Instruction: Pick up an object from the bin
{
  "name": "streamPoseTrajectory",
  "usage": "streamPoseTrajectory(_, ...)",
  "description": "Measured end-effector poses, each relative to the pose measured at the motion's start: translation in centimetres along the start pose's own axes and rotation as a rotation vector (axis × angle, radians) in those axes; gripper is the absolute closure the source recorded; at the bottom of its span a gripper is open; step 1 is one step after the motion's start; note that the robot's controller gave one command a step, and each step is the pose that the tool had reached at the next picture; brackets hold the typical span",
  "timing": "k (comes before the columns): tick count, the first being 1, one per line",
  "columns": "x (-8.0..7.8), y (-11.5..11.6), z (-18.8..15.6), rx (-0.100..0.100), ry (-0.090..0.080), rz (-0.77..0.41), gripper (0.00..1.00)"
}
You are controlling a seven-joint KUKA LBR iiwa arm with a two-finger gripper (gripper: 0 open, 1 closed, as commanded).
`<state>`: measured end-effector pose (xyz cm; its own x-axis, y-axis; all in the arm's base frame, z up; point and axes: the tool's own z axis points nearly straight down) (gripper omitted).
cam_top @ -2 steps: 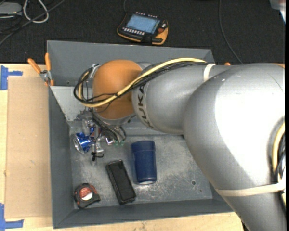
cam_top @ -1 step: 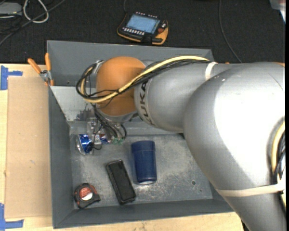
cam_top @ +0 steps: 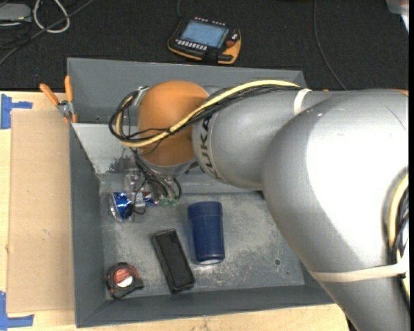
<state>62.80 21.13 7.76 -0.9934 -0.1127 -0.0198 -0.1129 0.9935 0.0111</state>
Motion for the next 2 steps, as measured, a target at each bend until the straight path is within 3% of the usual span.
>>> streamPoseTrajectory(1,-0.2,0.0,-1.9,-0.002,-0.005,0.002,1.0)
streamPoseTrajectory(2,-0.2,0.0,-8.9,-0.001,-0.004,0.003,1.0)
